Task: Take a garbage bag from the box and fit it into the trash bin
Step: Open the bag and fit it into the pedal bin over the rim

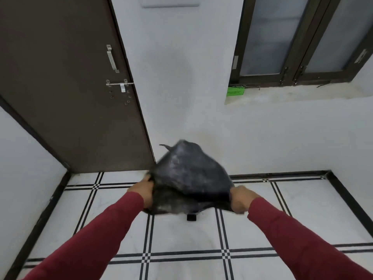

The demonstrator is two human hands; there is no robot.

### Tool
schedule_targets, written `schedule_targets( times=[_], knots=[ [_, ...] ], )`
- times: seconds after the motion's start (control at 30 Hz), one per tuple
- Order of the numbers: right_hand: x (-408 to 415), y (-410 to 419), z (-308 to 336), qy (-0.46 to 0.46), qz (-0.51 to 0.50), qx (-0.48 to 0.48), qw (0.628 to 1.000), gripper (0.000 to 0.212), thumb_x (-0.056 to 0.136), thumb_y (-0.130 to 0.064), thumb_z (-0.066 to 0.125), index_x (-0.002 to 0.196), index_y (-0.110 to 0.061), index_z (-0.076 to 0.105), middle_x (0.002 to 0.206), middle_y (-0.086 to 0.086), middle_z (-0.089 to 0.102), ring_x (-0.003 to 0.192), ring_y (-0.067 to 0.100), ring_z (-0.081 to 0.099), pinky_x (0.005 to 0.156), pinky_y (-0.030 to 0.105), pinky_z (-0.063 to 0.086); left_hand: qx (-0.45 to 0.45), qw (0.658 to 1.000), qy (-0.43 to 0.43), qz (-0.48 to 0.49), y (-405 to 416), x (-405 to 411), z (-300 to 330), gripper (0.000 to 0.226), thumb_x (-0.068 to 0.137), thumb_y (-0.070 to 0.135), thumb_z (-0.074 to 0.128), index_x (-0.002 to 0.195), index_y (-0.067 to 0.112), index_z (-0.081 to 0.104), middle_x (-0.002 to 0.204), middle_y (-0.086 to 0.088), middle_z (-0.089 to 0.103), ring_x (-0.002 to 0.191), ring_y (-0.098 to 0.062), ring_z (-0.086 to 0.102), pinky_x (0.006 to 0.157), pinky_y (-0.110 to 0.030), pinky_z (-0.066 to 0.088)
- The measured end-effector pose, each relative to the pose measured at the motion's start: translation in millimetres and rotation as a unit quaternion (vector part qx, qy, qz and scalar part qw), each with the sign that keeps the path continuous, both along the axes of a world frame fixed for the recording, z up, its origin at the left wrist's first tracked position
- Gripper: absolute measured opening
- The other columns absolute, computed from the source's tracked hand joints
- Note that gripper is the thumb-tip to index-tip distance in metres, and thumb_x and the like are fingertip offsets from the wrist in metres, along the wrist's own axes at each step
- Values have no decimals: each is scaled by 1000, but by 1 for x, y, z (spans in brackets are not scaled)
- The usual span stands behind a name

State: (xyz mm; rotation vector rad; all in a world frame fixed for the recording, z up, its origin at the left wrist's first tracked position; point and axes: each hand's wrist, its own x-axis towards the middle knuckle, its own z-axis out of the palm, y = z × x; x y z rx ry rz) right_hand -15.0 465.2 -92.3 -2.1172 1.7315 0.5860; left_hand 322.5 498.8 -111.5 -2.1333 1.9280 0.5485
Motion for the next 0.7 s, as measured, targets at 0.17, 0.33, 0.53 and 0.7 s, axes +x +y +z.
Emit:
schedule_targets(
  times=[0.17, 0.33, 0.53, 0.7],
  knots=[
    [-9, -28, -4, -122, -150, 3, 981, 19, 71, -26, 64, 79, -9, 67, 77, 7, 63, 95, 32, 71, 57, 22, 45, 13, 995, 101, 14, -14, -6, -3, 82, 81, 21, 68, 155, 15, 35, 169, 7, 0, 117, -30, 64, 100, -37, 52],
    [-12, -47, 6, -459, -284, -307, 784, 62, 70, -8, 81, 126, -5, 55, 125, 11, 50, 100, 21, 58, 88, 24, 49, -338, 924, 138, 114, -21, -43, 29, 98, 72, -2, 68, 159, 17, 25, 170, 9, -6, 90, -37, 67, 72, -43, 59],
    [-24, -51, -20, -287, -25, -224, 931, 54, 78, 5, 56, 129, -14, 56, 124, 12, 54, 104, 28, 66, 87, 34, 56, -129, 988, 66, 54, -30, -32, 4, 91, 80, 24, 72, 159, 22, 27, 169, -3, 6, 106, -39, 67, 89, -48, 57],
    [-10, -70, -34, -133, -67, 53, 987, 29, 85, -9, 57, 108, -10, 74, 117, 9, 72, 110, 27, 67, 87, 28, 54, 45, 996, 53, 58, -35, -13, -21, 100, 78, 29, 73, 161, 19, 19, 167, 5, -7, 102, -30, 69, 97, -37, 55]
  ],
)
